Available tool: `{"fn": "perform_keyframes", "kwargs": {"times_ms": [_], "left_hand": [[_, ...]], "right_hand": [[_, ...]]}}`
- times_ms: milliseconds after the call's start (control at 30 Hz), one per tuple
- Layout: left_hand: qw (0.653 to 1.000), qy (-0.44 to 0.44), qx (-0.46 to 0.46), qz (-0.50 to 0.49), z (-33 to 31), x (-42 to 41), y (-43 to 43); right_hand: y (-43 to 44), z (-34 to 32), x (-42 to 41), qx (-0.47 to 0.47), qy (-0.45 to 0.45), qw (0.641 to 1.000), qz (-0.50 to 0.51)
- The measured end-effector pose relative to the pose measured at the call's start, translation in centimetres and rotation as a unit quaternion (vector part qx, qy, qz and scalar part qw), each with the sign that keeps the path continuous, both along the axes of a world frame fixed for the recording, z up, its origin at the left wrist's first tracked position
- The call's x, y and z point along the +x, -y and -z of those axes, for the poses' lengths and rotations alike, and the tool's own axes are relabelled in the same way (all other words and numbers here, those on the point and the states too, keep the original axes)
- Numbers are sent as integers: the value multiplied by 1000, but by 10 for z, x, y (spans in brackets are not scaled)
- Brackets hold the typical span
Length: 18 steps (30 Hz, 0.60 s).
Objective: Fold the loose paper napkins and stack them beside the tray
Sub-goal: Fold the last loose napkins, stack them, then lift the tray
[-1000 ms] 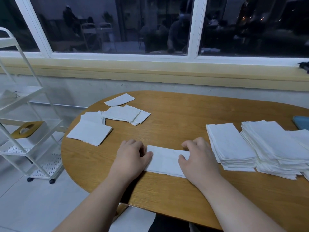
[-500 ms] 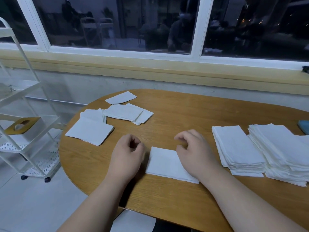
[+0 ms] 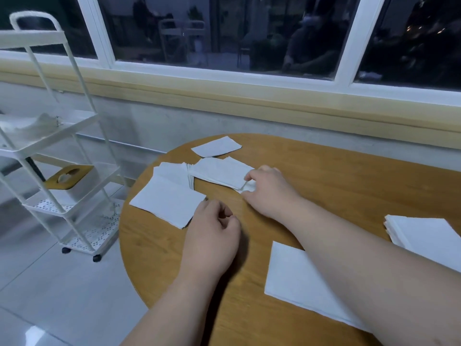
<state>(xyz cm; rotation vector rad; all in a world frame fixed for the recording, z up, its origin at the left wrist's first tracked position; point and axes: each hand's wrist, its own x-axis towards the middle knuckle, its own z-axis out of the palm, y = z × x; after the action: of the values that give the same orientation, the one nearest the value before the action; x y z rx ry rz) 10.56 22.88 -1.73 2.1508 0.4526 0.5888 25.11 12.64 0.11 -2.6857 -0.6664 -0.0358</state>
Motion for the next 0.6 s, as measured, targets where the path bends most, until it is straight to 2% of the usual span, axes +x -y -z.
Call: {"fn": "perform_keyframes", "kwargs": {"times_ms": [100, 200, 600], "left_hand": [[1000, -1, -29, 3, 0, 1, -3], [1000, -8, -22, 12, -1, 1, -2], [999, -20, -18, 24, -2, 1, -1]], "right_hand": [[-15, 2, 15, -20, 1, 1000, -12], [-21, 1, 21, -27, 27, 999, -21], [7, -20, -1, 108, 53, 993, -15]]}}
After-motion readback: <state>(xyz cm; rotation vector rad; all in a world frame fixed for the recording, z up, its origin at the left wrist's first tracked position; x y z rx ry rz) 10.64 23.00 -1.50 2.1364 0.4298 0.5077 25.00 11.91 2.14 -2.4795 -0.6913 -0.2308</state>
